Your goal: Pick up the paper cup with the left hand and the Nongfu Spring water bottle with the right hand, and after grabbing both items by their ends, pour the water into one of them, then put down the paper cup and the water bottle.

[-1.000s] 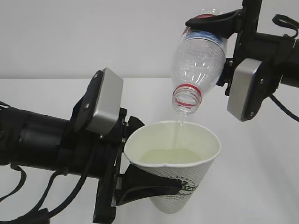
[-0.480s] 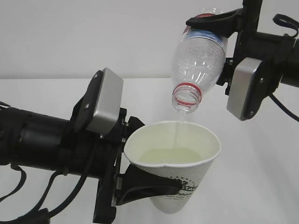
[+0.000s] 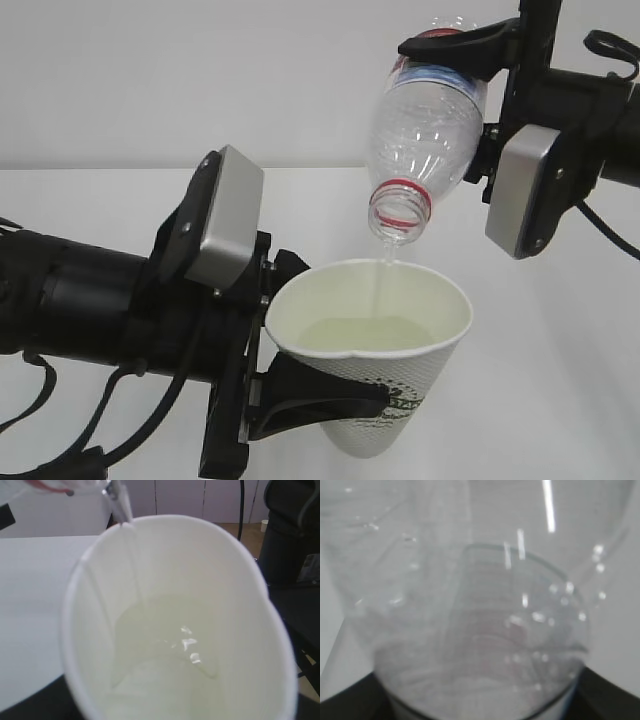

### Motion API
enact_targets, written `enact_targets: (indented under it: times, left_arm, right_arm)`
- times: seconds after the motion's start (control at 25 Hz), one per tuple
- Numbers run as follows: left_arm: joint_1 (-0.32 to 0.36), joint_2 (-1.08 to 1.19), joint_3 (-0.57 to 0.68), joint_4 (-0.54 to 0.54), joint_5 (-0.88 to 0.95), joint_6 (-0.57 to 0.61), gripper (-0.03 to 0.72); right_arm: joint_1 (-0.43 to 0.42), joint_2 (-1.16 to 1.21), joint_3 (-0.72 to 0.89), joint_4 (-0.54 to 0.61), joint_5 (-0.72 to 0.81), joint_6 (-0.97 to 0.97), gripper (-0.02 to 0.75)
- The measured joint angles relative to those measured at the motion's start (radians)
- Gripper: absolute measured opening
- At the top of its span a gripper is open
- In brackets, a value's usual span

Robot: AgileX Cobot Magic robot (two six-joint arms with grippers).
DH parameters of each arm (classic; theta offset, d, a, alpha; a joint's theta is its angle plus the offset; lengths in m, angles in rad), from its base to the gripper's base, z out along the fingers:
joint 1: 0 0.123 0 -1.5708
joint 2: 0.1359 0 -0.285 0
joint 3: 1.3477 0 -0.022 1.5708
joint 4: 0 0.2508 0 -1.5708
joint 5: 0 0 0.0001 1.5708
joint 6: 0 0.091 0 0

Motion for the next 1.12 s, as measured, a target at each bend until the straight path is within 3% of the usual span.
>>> enact_targets:
  times: [1.12]
  left_arm:
    - [0.0,0.002,0.0,0.0,0.01,0.0,0.439]
  right_arm:
    - [0.0,0.0,0.0,0.0,0.0,-0.024,0.482]
